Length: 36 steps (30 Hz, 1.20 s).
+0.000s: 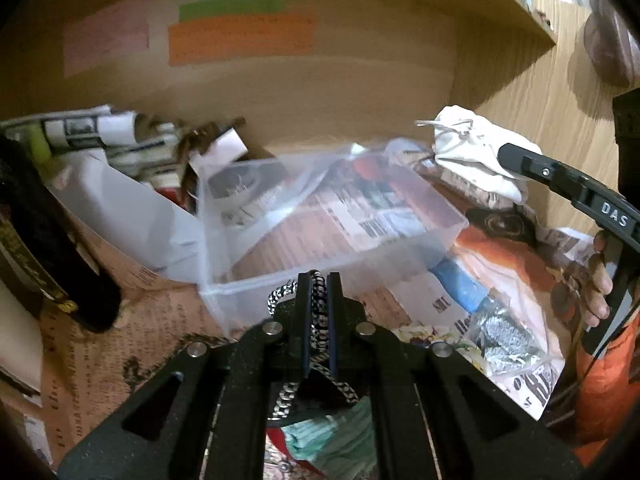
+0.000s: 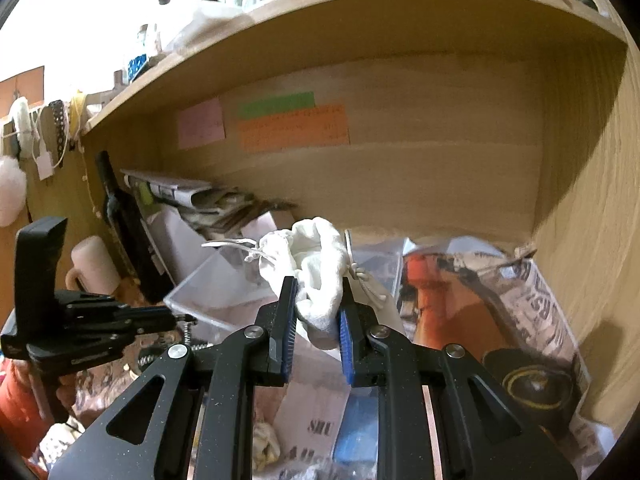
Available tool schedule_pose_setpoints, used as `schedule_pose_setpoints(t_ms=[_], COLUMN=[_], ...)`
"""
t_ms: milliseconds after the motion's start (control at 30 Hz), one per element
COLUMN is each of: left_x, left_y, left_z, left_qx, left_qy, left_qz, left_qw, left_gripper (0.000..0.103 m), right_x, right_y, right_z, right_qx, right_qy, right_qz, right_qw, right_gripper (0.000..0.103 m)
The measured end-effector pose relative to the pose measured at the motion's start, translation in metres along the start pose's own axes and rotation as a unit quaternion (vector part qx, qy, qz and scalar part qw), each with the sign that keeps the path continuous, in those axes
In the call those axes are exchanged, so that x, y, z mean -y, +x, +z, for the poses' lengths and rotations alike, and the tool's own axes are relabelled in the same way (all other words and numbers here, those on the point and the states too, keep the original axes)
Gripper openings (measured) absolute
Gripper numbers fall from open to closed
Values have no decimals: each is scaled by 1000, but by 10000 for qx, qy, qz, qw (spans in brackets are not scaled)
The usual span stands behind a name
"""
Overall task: Organize soft objects
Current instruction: 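Carry both items over the clear box and open both tools to drop them in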
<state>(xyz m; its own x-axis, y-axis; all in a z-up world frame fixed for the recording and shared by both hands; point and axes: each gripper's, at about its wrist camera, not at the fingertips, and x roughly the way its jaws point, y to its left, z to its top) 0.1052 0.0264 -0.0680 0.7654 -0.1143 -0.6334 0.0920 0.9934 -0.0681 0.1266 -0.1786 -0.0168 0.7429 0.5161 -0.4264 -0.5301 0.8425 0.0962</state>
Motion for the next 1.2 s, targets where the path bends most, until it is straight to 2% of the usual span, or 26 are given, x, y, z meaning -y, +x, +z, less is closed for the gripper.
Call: schedule_pose_setpoints(t_ms=[233,367,500,700,900,1067,1200], left_x=[-13,-19,-25,-38,-50,-52,-51], left_y=[-21,-24,-12,29,75,95,97], left_z=[23,42,55,61,56,52,50], left_qx=[348,581,584,257,-302,-566,-622], left_qy=[-19,34,-39,-292,-515,-514,-460], left_qz=[72,241,253,185,98,82,56], left_qw=[9994,9980,9980,9991,9982,9970,9970], left_gripper=[6,6,6,6,6,6,6], right_x=[-2,-4,-4,-1,0,-2,-1], right_y=[15,36,60,93,117,126,127], right_z=[16,16,11,5,-5,-11,-12], right_qx=[27,-212,-586,-1150,-1623,-1827,-1860], right_qy=[-40,-44,-58,-97,-212,-302,-294], right_qz=[91,119,95,66,64,84,77], right_qw=[9999,9997,9982,9933,9865,9827,9821], right_gripper=[17,17,17,17,17,20,24])
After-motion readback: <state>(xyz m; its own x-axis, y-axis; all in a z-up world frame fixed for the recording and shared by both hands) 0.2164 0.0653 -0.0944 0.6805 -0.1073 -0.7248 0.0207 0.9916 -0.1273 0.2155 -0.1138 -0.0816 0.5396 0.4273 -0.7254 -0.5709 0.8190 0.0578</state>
